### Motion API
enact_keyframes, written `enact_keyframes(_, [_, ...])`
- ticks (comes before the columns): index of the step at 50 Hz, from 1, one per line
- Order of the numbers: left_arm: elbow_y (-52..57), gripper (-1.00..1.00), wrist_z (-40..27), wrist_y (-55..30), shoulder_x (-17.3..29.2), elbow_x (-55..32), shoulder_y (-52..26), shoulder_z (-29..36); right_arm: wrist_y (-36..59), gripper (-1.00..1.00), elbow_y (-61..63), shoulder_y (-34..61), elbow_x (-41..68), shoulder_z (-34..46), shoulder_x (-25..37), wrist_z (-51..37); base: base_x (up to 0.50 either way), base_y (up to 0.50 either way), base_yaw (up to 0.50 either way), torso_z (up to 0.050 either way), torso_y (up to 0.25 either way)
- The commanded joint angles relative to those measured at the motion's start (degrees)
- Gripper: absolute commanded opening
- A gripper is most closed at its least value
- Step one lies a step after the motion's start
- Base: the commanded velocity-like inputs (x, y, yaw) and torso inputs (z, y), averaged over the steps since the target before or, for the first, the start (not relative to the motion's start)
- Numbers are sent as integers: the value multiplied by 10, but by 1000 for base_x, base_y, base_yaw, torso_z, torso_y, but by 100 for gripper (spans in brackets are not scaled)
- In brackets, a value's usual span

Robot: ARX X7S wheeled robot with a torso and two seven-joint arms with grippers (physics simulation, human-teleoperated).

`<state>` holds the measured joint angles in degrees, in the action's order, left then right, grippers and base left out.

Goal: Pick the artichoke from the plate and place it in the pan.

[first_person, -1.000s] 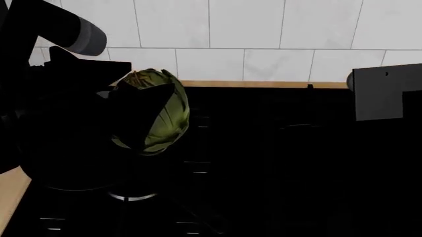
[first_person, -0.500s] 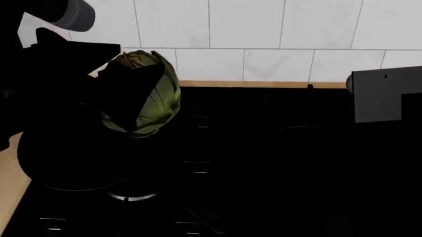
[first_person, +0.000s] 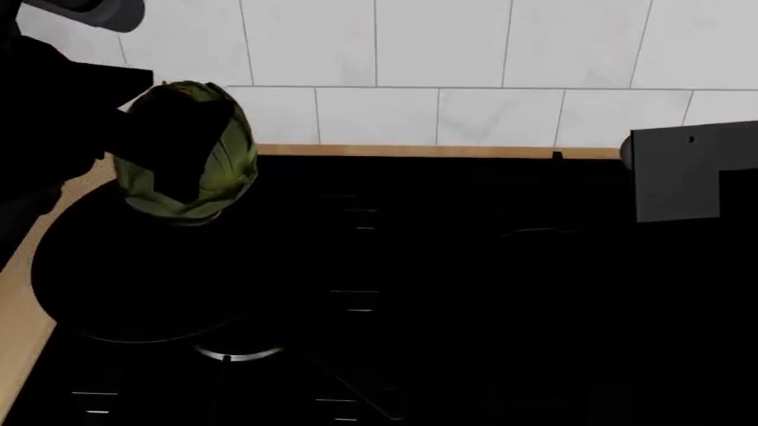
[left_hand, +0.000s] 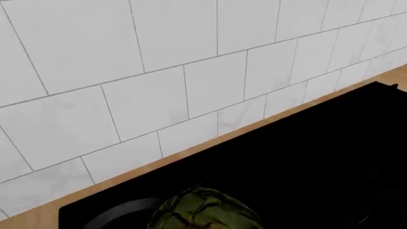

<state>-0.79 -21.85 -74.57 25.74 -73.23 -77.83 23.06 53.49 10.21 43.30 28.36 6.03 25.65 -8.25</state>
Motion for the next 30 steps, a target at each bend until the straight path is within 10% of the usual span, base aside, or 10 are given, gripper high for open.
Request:
enact_keyframes(1, [-40,-100,16,10,11,36,-14,26,-6,100,-6,-2,0,2,0,1,0,0,0,0,0])
enact_keyframes(30, [-60,-100,30,29,13,66,8,68,-10,100,-3,-9,5,-1,2,-3,0,0,0,0,1])
